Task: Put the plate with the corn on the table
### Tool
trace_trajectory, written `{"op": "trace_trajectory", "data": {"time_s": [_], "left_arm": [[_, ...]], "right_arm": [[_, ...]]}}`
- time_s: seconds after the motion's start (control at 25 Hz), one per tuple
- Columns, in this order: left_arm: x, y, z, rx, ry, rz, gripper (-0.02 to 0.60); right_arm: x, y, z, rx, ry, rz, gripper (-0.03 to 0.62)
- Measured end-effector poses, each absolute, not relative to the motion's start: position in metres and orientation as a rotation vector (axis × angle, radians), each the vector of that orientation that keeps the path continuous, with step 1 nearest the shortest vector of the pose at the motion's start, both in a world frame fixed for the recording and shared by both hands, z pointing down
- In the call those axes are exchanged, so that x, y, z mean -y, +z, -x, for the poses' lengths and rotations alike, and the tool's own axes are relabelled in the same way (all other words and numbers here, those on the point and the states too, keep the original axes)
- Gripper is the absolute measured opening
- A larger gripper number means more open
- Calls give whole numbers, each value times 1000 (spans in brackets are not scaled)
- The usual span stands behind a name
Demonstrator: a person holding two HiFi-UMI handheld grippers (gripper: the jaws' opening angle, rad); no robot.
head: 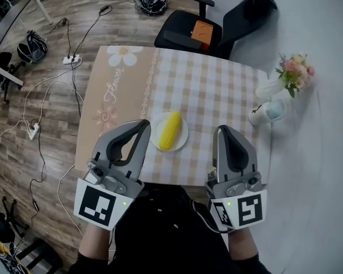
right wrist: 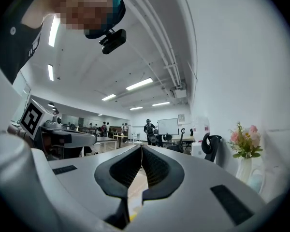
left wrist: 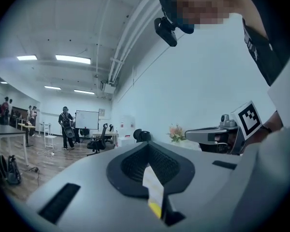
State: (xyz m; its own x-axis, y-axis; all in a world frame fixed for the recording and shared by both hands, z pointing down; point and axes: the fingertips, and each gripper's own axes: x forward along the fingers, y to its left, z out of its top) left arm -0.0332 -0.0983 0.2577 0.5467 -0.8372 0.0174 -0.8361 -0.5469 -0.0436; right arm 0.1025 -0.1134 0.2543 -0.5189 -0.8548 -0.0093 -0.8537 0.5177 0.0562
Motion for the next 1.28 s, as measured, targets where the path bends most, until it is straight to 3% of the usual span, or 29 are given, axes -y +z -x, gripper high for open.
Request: {"op": "trace_trajectory", "data": {"time_s": [1.28], "left_arm": [[105,254,22,-1382,-79,2750,12]], "right_arm": [[114,253,-77,2652,-223,-1455,40]]}}
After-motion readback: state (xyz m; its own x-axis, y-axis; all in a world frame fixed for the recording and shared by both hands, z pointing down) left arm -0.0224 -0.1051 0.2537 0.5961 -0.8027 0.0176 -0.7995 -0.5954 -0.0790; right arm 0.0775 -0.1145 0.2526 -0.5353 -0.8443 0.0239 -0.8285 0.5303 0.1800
